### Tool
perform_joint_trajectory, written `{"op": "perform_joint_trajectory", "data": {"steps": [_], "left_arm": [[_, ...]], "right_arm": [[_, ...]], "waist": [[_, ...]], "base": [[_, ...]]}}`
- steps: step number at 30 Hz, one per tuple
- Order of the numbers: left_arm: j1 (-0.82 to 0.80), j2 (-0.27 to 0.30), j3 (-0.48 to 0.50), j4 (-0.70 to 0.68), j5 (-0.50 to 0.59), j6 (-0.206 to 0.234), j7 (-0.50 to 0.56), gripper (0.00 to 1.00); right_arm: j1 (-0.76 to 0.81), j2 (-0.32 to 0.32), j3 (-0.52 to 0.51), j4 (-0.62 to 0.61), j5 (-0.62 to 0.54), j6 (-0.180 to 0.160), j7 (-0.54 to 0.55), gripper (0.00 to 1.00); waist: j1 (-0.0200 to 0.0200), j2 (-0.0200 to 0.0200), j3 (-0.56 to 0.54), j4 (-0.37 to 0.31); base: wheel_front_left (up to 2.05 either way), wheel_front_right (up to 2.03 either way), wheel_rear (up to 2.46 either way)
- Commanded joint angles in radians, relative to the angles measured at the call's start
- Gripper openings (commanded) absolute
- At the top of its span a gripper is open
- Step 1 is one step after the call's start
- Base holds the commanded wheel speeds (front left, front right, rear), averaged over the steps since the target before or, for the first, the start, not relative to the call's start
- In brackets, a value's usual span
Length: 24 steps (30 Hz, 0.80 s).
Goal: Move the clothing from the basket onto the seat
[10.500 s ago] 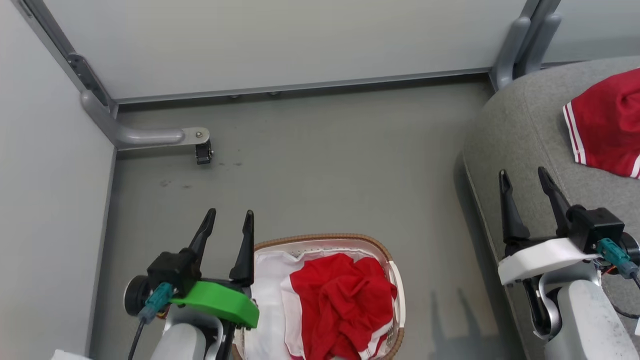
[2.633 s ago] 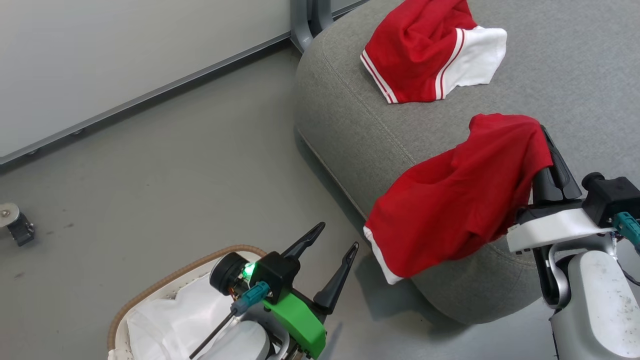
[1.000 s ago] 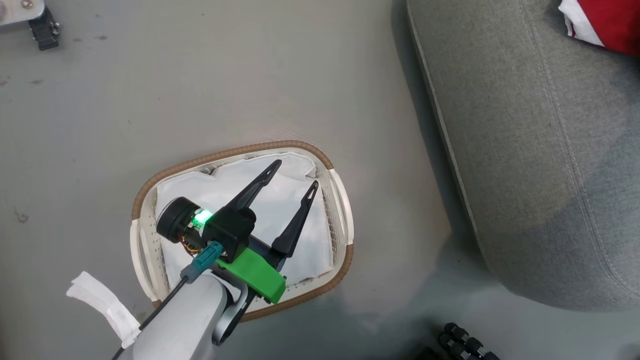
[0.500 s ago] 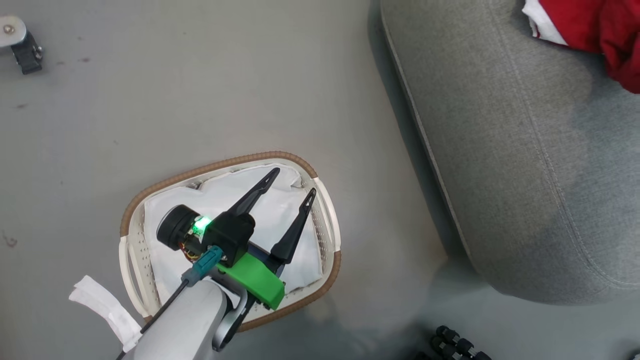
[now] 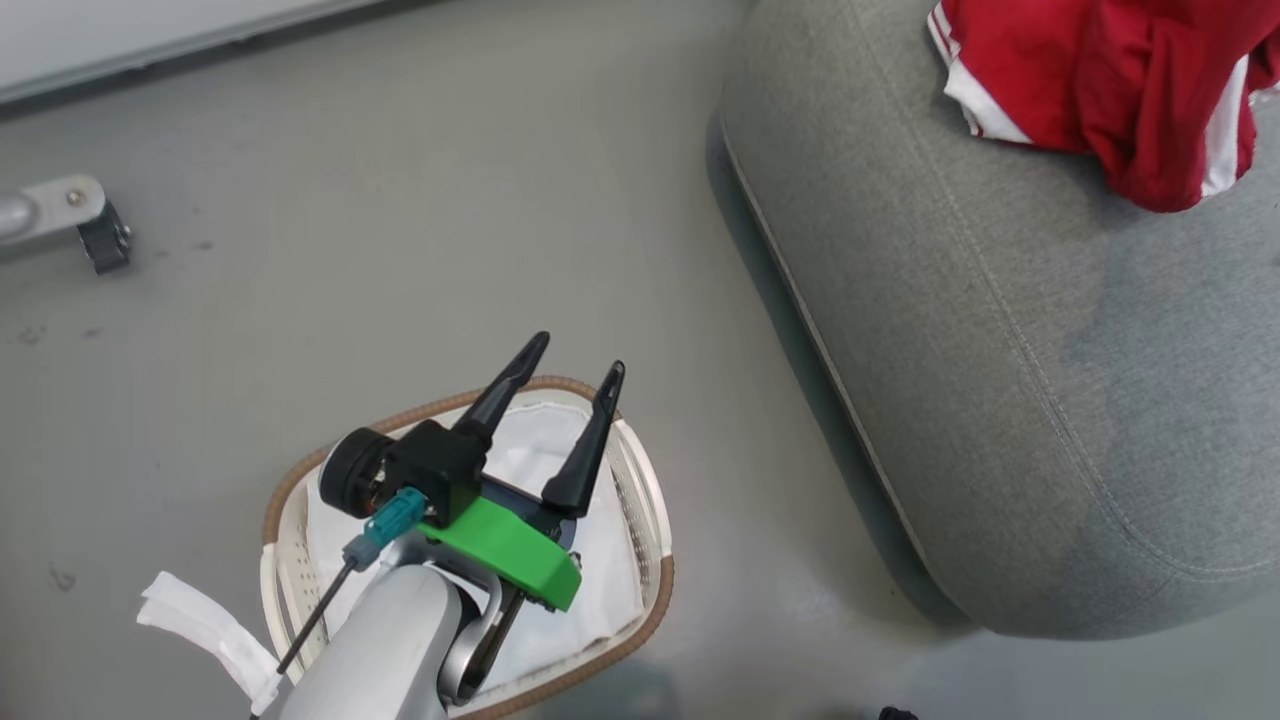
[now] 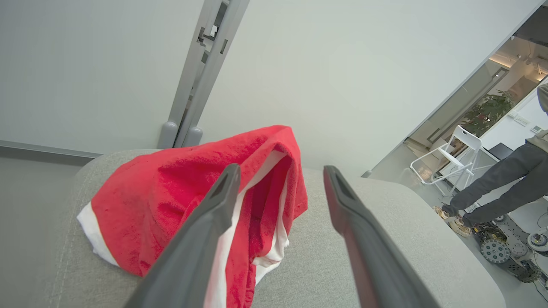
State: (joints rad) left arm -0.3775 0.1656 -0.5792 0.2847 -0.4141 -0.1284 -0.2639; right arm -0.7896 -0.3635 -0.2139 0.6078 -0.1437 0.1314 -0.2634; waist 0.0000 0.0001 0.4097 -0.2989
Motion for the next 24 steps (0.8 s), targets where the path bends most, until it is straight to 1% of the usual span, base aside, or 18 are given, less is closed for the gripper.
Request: {"op": "perform_joint_trajectory", "data": {"steps": [1, 6, 9, 13, 19, 24], "left_arm": [[0.019, -0.010, 0.021, 0.004, -0.004, -0.002, -0.001, 1.00], [0.040, -0.043, 0.104, 0.021, -0.008, 0.005, -0.001, 1.00], [0.060, -0.057, 0.161, 0.030, 0.002, 0.011, -0.001, 1.00], [0.090, -0.077, 0.246, 0.027, -0.012, 0.013, -0.001, 1.00], [0.145, -0.097, 0.369, 0.010, 0.016, 0.023, -0.001, 1.00], [0.190, -0.106, 0.440, 0.003, 0.034, 0.024, -0.001, 1.00]], "right_arm": [[-0.006, -0.003, 0.018, -0.011, 0.021, -0.001, -0.002, 1.00], [-0.004, 0.021, 0.051, -0.027, 0.074, -0.001, -0.002, 1.00], [0.016, 0.060, 0.066, -0.031, 0.106, -0.001, -0.002, 1.00], [0.053, 0.117, 0.083, -0.045, 0.124, -0.001, -0.002, 1.00], [0.122, 0.188, 0.126, -0.063, 0.143, -0.001, -0.002, 1.00], [0.193, 0.242, 0.137, -0.096, 0.159, -0.001, -0.002, 1.00]], "waist": [[0.0000, -0.0001, -0.075, 0.006], [0.0000, -0.0001, -0.140, 0.042], [0.0000, -0.0001, -0.173, 0.073], [0.0000, -0.0001, -0.206, 0.120], [0.0000, -0.0001, -0.239, 0.197], [0.0000, -0.0001, -0.267, 0.250]], "base": [[0.00, 0.00, 0.00], [0.00, 0.00, 0.00], [0.00, 0.00, 0.00], [0.00, 0.00, 0.00], [0.00, 0.00, 0.00], [0.00, 0.00, 0.00]]}}
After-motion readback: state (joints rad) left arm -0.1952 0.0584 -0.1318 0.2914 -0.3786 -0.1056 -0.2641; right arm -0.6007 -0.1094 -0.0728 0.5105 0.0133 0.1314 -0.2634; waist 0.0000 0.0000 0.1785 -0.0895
